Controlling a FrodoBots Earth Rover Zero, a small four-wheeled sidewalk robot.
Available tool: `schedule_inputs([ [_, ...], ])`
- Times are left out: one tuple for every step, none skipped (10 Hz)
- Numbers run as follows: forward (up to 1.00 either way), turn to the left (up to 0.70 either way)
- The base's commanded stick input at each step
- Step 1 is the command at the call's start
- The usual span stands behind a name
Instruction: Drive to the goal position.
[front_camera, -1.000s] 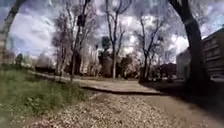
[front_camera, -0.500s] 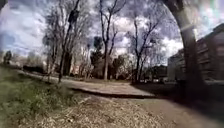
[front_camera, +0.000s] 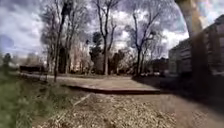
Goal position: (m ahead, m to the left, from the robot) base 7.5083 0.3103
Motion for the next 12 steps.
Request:
schedule_inputs([
  [0.70,0.00],
  [0.70,0.00],
  [0.70,0.00],
  [0.70,0.00],
  [0.70,0.00],
  [0.70,0.00],
  [0.70,0.00],
  [0.70,0.00],
  [0.70,0.00],
  [0.70,0.00],
  [0.70,0.00],
  [0.70,0.00],
])
